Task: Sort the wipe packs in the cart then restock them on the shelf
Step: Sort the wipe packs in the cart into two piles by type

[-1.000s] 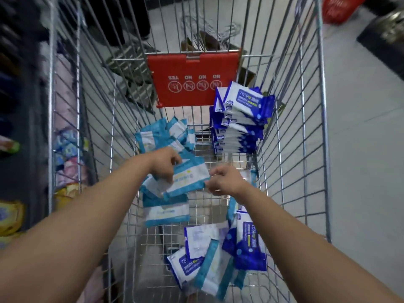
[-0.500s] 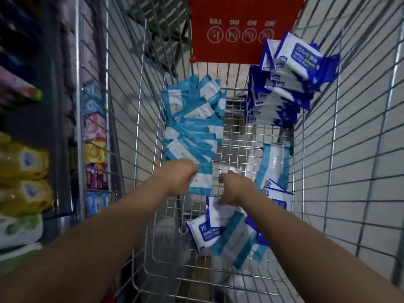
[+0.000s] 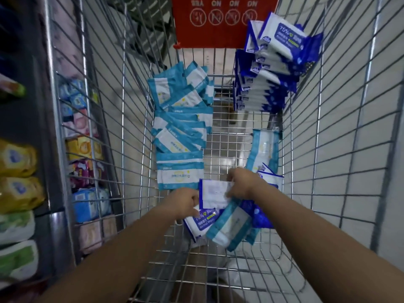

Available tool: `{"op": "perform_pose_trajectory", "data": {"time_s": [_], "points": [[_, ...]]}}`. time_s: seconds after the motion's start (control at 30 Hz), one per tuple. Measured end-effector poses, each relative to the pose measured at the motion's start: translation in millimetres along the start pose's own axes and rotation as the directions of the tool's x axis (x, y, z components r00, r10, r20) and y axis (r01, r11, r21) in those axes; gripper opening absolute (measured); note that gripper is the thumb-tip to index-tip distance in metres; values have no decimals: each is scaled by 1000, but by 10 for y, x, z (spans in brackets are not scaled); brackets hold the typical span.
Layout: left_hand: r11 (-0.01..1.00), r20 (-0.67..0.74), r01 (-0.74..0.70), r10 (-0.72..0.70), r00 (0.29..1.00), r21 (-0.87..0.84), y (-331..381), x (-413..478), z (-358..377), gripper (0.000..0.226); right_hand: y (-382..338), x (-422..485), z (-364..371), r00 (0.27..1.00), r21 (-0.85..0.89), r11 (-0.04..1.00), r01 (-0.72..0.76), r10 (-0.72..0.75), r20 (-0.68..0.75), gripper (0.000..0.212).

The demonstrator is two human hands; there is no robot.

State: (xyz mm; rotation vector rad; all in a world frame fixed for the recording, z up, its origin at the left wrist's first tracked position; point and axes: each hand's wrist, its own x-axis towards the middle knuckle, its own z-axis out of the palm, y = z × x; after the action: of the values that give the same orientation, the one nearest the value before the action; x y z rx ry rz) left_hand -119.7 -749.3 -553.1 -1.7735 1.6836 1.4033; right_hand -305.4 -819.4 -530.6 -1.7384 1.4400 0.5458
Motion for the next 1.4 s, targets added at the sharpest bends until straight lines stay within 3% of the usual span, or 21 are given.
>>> {"op": "perform_pose_trajectory", "data": {"time_s": [0.07,0.13,0.23,0.33,0.43,0.57,0.7,0.83,0.93,1.1,1.23,1.3,1.4], "points": [[999,13,-15,14,1000,36,12,-11,-6,33,55,14,-50,990,218,975,-31,60,-129,27],[983,-9,-42,45,999,180,78,-38,38,38,80,7,-147,958,446,895,-8,135,-254,19],[983,-22,-43,48,999,178,157,-41,137,39,78,-52,-355,926,794,603,73,254,-279,28],[999,8,-32,32,999,9,174,10,97,34,102,-96,-525,933,923,376,74,300,-197,27],[994,5,-38,39,999,-103,263,30,-248,32,110,-140,-667,921,961,264,84,348,-177,31],[965,-142,-110,78,987,-236,448,43,-1048,28,44,-260,-910,887,973,150,175,405,-222,35],[925,-312,-201,97,945,-321,840,-49,-1876,20,-18,-281,-1193,835,953,121,276,461,-300,25],[830,-442,-381,187,877,-406,1275,-101,-2456,27,-52,-292,-1445,800,938,107,330,496,-338,34],[815,-500,-482,287,817,-320,1637,-51,-2798,35,-60,-265,-1527,793,943,91,320,519,-319,30],[834,-400,-534,445,801,-140,2194,184,-3167,38,-24,-184,-1554,793,951,-69,302,572,-210,25],[855,-403,-518,473,783,-2,2429,465,-3262,40,-49,-154,-1584,850,920,-280,272,518,-94,13],[859,-518,-497,483,705,125,2471,597,-3265,37,-68,-156,-1650,913,860,-448,246,405,-50,20],[841,-645,-459,524,556,287,2436,701,-3226,24,-86,-139,-1809,931,760,-574,303,351,-106,10]]}}
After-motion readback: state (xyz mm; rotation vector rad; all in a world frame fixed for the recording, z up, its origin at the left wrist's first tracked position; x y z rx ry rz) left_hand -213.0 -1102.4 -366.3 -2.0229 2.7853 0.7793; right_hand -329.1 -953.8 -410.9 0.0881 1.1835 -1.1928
